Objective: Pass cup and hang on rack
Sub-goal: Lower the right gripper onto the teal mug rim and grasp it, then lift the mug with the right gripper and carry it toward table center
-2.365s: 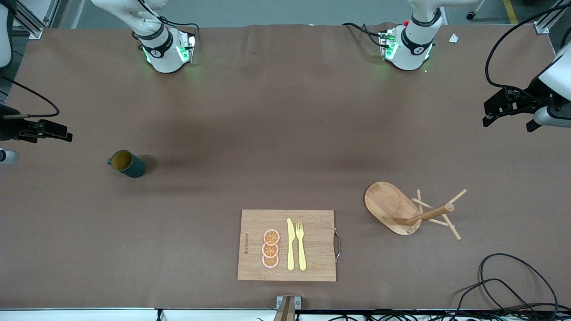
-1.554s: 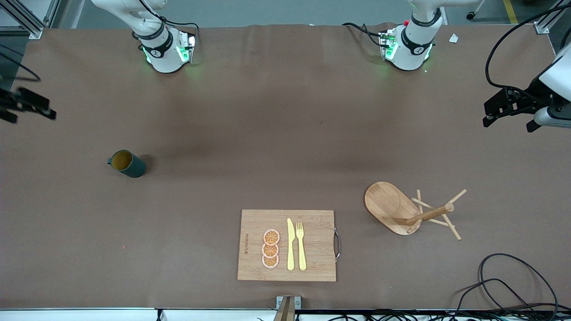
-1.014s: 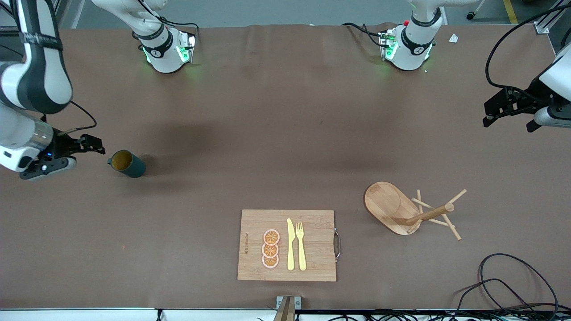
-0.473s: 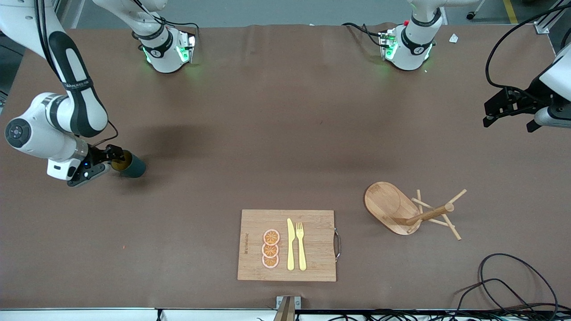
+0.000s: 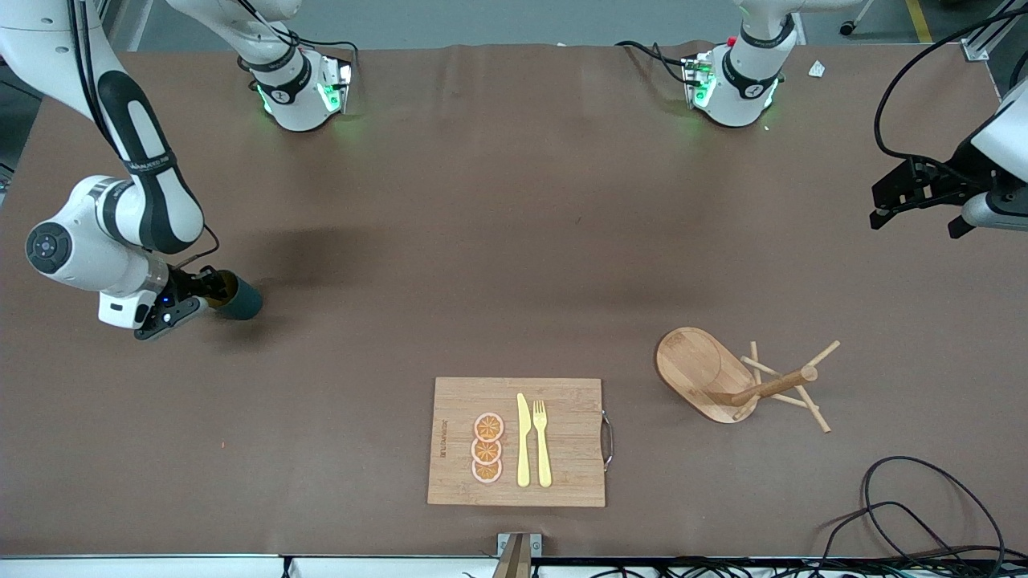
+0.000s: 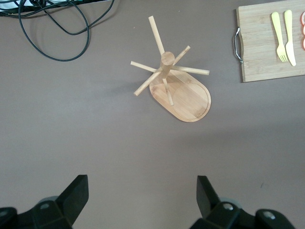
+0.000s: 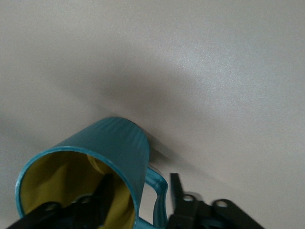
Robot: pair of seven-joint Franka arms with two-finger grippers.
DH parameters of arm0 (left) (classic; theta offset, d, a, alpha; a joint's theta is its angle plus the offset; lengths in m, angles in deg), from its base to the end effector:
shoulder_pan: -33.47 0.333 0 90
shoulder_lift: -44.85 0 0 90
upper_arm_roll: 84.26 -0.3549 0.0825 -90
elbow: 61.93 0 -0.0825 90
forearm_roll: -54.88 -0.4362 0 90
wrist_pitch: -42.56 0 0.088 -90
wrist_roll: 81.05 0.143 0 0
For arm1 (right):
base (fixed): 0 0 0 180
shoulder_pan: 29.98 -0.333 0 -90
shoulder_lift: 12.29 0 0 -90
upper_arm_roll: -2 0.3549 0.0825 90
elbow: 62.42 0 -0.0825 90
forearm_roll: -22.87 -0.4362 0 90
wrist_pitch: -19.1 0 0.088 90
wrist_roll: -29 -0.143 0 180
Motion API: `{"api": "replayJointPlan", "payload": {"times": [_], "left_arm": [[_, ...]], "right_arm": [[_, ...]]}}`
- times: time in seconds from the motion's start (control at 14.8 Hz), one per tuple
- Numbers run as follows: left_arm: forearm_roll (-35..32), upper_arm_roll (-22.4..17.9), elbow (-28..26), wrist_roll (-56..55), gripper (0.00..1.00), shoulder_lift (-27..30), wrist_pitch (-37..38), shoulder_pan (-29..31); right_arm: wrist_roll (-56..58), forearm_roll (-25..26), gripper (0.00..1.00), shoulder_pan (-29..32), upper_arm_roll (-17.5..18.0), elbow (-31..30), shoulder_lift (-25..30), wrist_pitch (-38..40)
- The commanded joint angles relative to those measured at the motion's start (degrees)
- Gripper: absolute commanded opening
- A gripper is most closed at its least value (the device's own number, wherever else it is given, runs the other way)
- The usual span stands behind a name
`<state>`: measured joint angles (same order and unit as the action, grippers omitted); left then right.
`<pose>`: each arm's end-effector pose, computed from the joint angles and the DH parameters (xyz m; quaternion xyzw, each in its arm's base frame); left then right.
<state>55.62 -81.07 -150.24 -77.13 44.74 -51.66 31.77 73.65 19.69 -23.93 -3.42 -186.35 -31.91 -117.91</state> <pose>0.6165 -0.0545 0.6489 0.9958 -0.0766 0.0505 0.0069 0.5820 -0.1177 0.1865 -0.9623 -0.2663 0.0486 0.0279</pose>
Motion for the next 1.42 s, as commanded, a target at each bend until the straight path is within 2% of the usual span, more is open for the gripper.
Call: {"api": "replayJointPlan", "payload": {"times": [0.0, 0.14, 0.27, 0.34, 0.54, 0.81, 1.15, 1.35], "left_arm": [[-1.2, 0.2, 1.1, -0.1, 1.00, -0.5, 0.5, 0.1], [-1.2, 0.2, 1.1, -0.1, 1.00, -0.5, 0.5, 0.1], [-1.2, 0.2, 1.1, -0.1, 1.00, -0.5, 0.5, 0.1], [-1.2, 0.2, 1.0, -0.1, 1.00, -0.5, 0.5, 0.1], [-1.1, 0.2, 0.9, -0.2, 1.00, -0.4, 0.5, 0.1], [-1.1, 0.2, 0.9, -0.2, 1.00, -0.5, 0.5, 0.2], [-1.1, 0.2, 0.9, -0.2, 1.00, -0.5, 0.5, 0.2], [-1.1, 0.2, 0.9, -0.3, 1.00, -0.5, 0.5, 0.2]], "right_arm": [[1.1, -0.8, 0.00, 0.3, 0.6, 0.5, 0.2, 0.1], [0.7, -1.3, 0.00, -0.4, 0.8, 1.6, 0.5, 2.7], [-0.6, -5.1, 0.00, -2.7, 0.7, 2.0, 1.5, 6.0], [-3.4, -5.4, 0.00, -4.0, 0.6, 2.1, 2.5, 7.3], [-15.5, -5.4, 0.00, -10.1, 0.6, 2.0, 6.2, 11.7], [-37.0, -5.4, 0.00, -22.4, 0.6, 2.2, 9.4, 14.1], [-65.8, -5.3, 0.00, -39.2, 0.6, 7.0, 7.9, 13.3], [-77.6, -5.2, 0.00, -46.9, 0.6, 12.7, 2.2, 12.0]]}}
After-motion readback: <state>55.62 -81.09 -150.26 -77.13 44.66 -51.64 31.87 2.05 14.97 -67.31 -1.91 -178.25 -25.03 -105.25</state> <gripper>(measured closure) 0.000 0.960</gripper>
